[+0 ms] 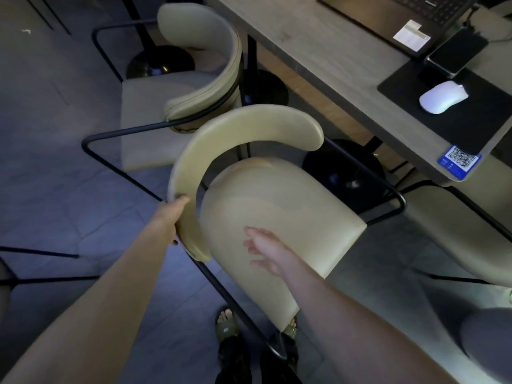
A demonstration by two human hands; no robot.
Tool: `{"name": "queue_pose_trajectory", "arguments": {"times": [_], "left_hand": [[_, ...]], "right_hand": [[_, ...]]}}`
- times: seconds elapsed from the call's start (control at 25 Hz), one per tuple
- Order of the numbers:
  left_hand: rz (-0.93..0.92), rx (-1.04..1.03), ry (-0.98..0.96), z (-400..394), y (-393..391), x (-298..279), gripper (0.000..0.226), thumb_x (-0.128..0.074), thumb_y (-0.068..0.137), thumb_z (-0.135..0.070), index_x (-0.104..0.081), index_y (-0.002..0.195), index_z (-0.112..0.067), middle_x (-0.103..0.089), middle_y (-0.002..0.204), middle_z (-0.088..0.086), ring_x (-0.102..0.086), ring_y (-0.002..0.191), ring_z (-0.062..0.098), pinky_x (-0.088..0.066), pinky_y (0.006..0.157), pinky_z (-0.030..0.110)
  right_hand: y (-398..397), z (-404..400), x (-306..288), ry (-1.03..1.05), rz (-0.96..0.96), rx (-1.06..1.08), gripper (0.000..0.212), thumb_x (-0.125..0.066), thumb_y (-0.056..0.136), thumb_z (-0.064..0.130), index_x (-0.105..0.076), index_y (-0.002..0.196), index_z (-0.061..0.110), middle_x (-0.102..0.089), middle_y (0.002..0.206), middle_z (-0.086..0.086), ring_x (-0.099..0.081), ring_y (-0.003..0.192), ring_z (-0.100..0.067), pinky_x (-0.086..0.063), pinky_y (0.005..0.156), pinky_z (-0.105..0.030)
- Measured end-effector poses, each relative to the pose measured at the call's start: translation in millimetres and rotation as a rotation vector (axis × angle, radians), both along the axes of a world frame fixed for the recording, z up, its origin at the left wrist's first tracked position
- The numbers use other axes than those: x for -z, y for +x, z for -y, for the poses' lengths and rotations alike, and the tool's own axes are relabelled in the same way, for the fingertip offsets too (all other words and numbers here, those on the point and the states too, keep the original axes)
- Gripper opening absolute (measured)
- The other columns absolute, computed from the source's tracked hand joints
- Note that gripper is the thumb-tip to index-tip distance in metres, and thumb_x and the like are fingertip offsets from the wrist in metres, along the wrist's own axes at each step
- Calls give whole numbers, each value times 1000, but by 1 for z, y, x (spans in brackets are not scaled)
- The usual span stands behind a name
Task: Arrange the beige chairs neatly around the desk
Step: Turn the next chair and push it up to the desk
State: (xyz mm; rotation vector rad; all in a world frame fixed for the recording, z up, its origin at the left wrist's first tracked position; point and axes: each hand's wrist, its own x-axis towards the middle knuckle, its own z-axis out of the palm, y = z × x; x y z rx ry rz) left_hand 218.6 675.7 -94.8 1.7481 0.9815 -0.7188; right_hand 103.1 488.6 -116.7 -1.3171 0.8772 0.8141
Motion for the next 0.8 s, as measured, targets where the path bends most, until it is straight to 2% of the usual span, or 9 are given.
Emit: {"name": "queue_pose_trajectory", "arguments": {"times": [0.08,0.16,0.28,0.36,0.44,0.48,0.6,0.68,0.8], "left_hand": [[-22,-1,-24,-1,1,0,77,-62,87,-51,-29,148,-17,-45,143,15,-49,122,40,-42,94,65],[-27,6,-71,-2,3,4,69,-61,90,-47,-33,144,-14,-49,137,16,-53,107,36,-46,83,58],[-7,47,-75,-6,1,11,58,-57,94,-41,-37,141,-13,-52,128,16,-51,94,31,-45,72,47],[20,87,-55,-8,-3,16,55,-55,96,-38,-36,140,-12,-51,118,13,-51,89,28,-46,66,41],[27,101,-51,-15,4,21,56,-56,95,-35,-34,140,-11,-50,114,11,-52,87,27,-46,59,38],[5,115,-55,-16,8,20,57,-58,93,-34,-33,138,-10,-50,113,13,-53,89,30,-49,60,42],[-88,150,-79,-20,24,14,66,-67,84,-34,-35,136,-8,-51,106,15,-56,91,36,-51,77,63],[-55,146,-123,-19,29,14,68,-67,85,-38,-32,139,-15,-51,110,14,-56,87,33,-53,67,56],[27,224,-115,-21,26,18,59,-60,91,-32,-31,141,-21,-52,125,14,-53,83,25,-51,60,43]], "right_hand": [[-6,-35,15,52,-111,1,58,-38,99,55,-45,141,16,-57,130,-6,-52,113,-20,-46,99,-39],[-3,-61,28,72,-196,47,68,-30,98,62,-43,145,15,-58,132,-8,-53,108,-22,-45,98,-39],[9,-85,49,93,-270,107,80,-30,90,74,-46,143,16,-64,119,-8,-61,100,-25,-51,89,-39],[13,-97,55,192,-284,100,86,-35,84,80,-49,139,16,-67,110,-11,-67,94,-28,-58,81,-42],[20,-108,56,293,-295,86,82,-39,84,79,-59,124,11,-70,102,-11,-73,82,-26,-62,68,-39],[22,-109,54,322,-285,82,73,-40,87,74,-64,112,9,-73,93,-11,-73,71,-23,-62,60,-33],[37,-107,47,340,-254,62,48,-37,96,54,-56,82,12,-64,69,-11,-60,44,-19,-44,42,-17],[45,-111,45,266,-231,47,43,-30,94,49,-46,76,15,-50,62,-9,-49,38,-19,-31,41,-17],[43,-120,50,130,-185,27,43,-24,94,50,-43,79,14,-43,58,-7,-43,34,-19,-25,37,-15]]}}
